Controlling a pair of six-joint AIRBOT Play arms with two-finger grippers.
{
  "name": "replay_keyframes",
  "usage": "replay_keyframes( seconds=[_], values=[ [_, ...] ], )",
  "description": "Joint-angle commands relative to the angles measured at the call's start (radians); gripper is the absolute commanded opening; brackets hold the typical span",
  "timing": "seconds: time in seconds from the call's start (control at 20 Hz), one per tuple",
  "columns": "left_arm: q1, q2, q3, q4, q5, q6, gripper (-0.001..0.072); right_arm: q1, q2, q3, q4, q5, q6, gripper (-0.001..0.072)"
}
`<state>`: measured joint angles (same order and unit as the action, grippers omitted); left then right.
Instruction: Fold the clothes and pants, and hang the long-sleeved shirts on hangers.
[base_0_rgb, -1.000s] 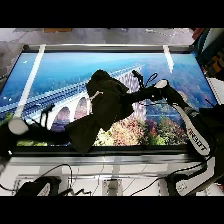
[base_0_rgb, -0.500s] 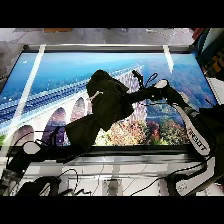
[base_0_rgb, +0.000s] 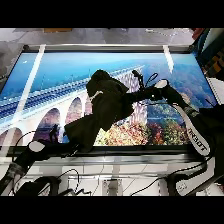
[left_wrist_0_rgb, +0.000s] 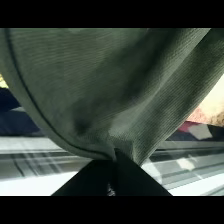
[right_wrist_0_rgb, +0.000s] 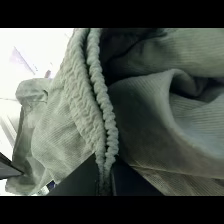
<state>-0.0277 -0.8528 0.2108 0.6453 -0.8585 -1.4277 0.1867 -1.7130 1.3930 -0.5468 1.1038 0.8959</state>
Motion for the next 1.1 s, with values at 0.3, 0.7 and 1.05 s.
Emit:
replay_keyframes(
  seconds=[0.3, 0.7, 1.05],
  values=[
    [0.311, -0.06, 0.421, -0.092, 0.118, 0.119, 0.0017, -0.157, 0.131, 0.217, -0.161, -0.28, 0.237, 0.0035],
    [0.684, -0.24, 1.23, -0.023, 0.12, 0.038, 0.0017, -0.492, 0.284, 0.533, -0.529, -0.208, 0.509, 0.0035],
    [0.692, -0.313, 1.276, 0.548, -0.225, 0.033, 0.0018, -0.72, 0.332, 0.449, -0.739, 0.3, 0.562, 0.0035]
  ],
)
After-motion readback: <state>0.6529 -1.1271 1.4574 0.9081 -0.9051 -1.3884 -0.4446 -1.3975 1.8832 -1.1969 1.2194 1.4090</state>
